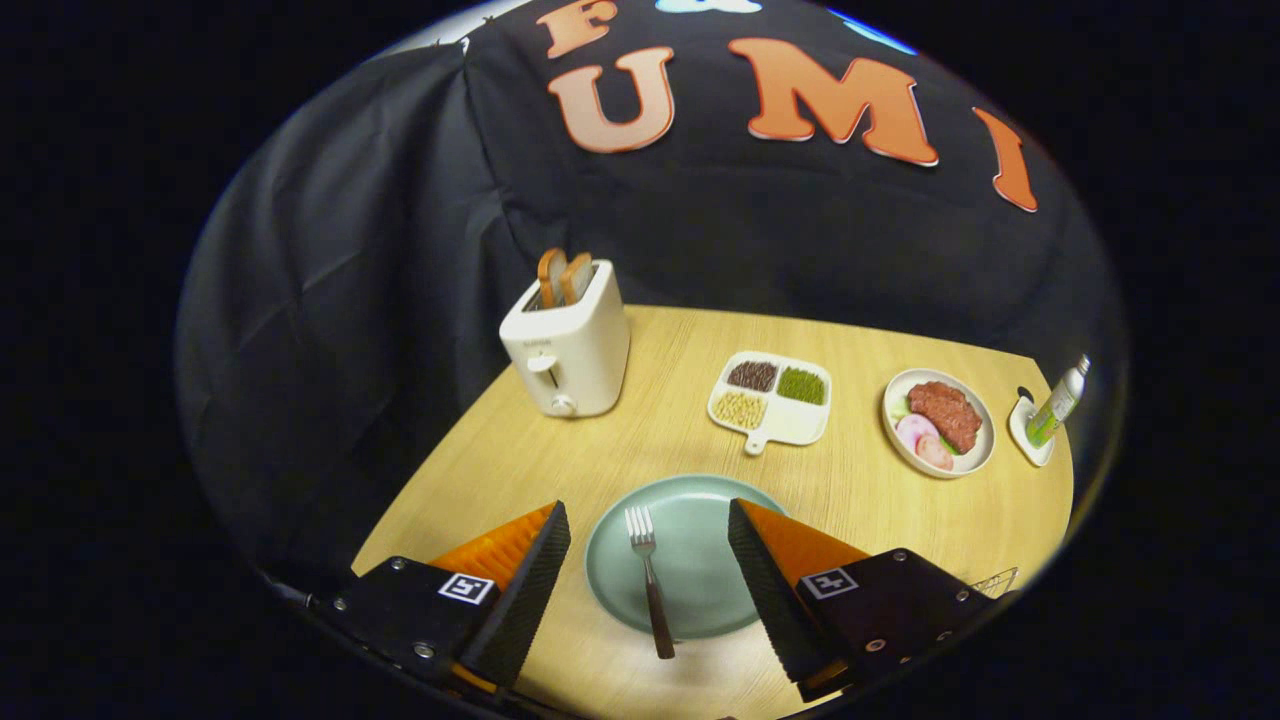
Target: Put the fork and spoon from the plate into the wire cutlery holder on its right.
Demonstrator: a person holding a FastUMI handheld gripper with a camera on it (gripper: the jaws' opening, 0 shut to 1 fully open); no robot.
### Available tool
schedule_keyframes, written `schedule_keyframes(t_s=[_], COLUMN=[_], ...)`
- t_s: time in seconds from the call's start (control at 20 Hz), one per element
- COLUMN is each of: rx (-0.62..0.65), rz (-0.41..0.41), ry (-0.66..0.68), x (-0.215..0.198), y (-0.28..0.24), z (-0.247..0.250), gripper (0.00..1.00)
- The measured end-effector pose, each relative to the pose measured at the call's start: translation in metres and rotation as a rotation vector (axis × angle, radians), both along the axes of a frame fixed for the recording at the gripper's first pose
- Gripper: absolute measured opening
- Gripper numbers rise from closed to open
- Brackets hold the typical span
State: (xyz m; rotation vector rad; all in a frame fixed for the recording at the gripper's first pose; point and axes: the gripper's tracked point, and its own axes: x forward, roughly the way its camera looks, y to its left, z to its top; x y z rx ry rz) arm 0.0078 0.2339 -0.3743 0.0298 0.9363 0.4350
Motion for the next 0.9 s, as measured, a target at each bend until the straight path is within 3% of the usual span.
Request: schedule_keyframes(t_s=[0.3, 0.5, 0.75, 0.9], rx=[-0.141, -0.21, -0.263, -0.316], rz=[0.15, 0.201, 0.242, 0.269], ry=[0.149, 0.315, 0.453, 0.496], x=[-0.02, -0.038, -0.048, -0.05], y=[0.005, 0.005, 0.01, 0.012], z=[-0.063, -0.104, -0.131, -0.141], gripper=[0.91, 0.81, 0.52, 0.41])
